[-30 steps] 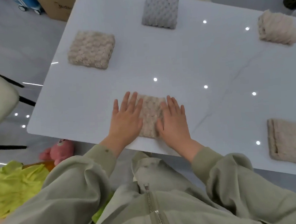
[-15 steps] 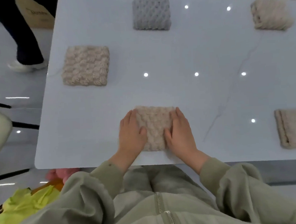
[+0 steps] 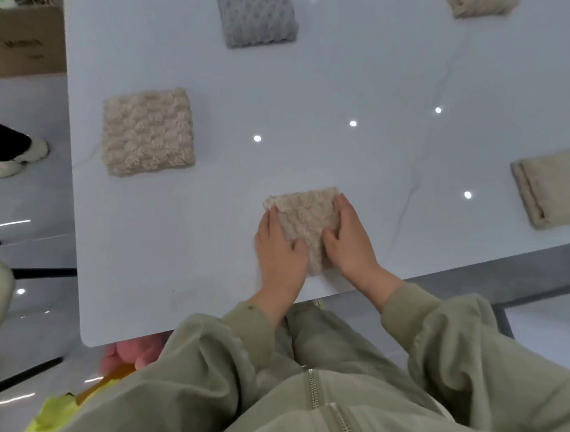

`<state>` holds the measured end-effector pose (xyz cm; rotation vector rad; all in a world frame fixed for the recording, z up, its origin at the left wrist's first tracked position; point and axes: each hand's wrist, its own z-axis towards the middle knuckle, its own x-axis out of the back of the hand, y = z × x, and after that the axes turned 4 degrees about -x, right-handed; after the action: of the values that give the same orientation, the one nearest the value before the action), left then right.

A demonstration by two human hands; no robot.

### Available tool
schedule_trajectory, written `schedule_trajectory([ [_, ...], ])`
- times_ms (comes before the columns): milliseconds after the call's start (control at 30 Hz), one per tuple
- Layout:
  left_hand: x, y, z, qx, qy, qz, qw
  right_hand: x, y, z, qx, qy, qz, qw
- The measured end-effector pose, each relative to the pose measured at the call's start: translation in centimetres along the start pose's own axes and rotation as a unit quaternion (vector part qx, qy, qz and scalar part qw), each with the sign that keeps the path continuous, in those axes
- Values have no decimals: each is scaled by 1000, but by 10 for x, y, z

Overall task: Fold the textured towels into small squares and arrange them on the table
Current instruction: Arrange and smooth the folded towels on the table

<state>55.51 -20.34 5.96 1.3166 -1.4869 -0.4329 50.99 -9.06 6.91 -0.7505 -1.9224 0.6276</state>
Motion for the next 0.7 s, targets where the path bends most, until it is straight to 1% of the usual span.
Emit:
schedule_trajectory([
  [67, 1, 1, 0, -4, -1, -7, 1000, 3, -1, 0, 4, -9, 5, 1000],
  [133, 3, 2, -2, 3, 16, -25, 1000, 8, 1, -1, 8, -13, 28, 999],
  [200, 7, 1, -6, 34, 29, -70, 997, 13, 6, -3, -8, -14, 58, 998],
  [267, 9, -1, -12, 63, 20, -127, 990, 18, 11, -6, -32, -18, 77, 996],
  [333, 8, -2, -18, 65, 13, -158, 985, 21, 13, -12, -41, -27, 92, 995],
  [467, -1, 3, -27, 65, 2, -160, 985, 19, 14, -22, -39, -53, 104, 992],
  [600, -2, 2, -26, 49, -4, -157, 986, 21, 14, -21, -37, -49, 80, 995],
  [700, 3, 4, -23, 54, -7, -110, 992, 27, 15, -17, -32, -59, 60, 996],
])
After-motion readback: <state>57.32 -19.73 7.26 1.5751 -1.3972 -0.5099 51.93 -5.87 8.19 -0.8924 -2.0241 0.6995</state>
